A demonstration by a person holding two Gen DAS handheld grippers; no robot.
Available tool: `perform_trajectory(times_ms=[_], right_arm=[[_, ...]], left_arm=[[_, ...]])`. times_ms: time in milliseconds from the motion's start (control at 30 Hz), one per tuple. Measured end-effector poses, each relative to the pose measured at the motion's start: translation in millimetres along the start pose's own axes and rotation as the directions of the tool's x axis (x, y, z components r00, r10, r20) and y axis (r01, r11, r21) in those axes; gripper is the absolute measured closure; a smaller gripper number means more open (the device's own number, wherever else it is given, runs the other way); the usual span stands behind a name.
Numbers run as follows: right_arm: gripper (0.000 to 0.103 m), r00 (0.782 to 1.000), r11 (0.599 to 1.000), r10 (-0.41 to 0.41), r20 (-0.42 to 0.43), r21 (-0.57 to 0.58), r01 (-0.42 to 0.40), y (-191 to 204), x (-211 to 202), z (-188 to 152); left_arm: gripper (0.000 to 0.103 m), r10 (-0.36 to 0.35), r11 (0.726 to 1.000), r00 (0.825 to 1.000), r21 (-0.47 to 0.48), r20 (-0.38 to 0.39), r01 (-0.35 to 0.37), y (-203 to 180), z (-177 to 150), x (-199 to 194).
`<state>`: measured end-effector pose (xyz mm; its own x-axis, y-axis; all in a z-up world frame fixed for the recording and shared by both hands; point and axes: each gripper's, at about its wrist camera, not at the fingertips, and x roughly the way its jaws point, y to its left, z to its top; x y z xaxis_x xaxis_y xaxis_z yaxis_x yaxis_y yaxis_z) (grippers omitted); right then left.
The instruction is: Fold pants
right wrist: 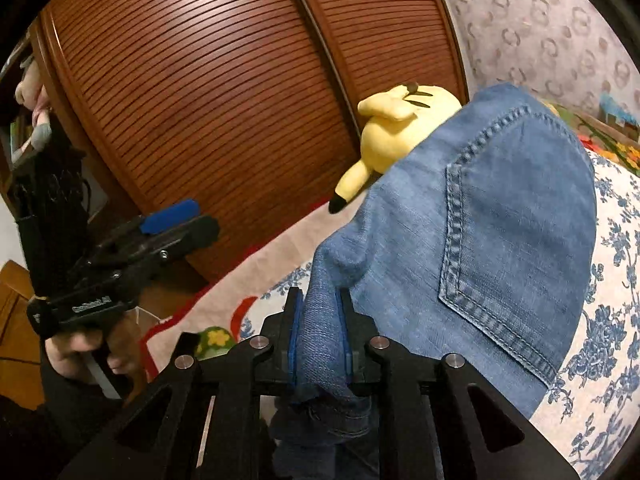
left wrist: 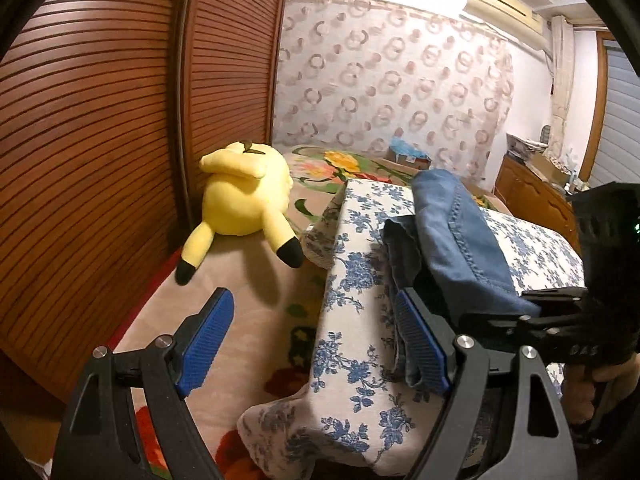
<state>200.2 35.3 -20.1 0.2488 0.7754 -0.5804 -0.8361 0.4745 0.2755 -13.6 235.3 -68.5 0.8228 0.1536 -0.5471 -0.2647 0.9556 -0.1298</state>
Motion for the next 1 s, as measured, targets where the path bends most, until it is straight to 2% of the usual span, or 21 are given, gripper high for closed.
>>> perform_trajectory(times_ms=[133,233,300,467,600,733,1000], right_arm=[[0.071,0.999,0.999,-0.041,0.015,-0.034,0.041,8.6,-21.1,2.2],[0.061,0.996,0.995,-0.075,0.058,-0.065,0.078,25.2,-46.8,-0.7],[0.06,0.99,0.99,-0.102,0.097,-0.082,0.11,34.1,-60.7,-1.5],[0.056,0.967,0.974,-0.201,0.156,-0.078,0.214,23.3,-89.4,-11.8],[0.053,0.946,0.954,-0.284,0.157,-0.056,0.295,7.3,-93.8,-16.4],[0.046,0.935,0.941,-0.325,0.14,-0.052,0.335,-5.5,-92.4,-14.7],[0.039,0.938,0.941,-0.332,0.096,-0.042,0.337,-11.9,-88.5,-0.7]], left_arm=[[0.019,-0.01,1.0,1.0,0.012,0.011,0.01,-6.8,2.9,-2.9],[0.019,-0.021,0.999,1.0,0.029,0.012,0.021,-12.9,5.9,-2.6],[0.019,-0.034,0.999,0.999,0.042,0.014,0.034,-20.8,8.2,-2.5],[0.019,-0.065,0.995,0.998,0.08,0.007,0.064,-40.9,13.8,1.9],[0.019,-0.098,0.988,0.995,0.119,-0.004,0.098,-62.0,18.1,7.9],[0.019,-0.112,0.982,0.993,0.151,-0.029,0.115,-77.8,19.2,18.4],[0.019,-0.111,0.972,0.991,0.197,-0.078,0.125,-95.9,24.2,40.3]])
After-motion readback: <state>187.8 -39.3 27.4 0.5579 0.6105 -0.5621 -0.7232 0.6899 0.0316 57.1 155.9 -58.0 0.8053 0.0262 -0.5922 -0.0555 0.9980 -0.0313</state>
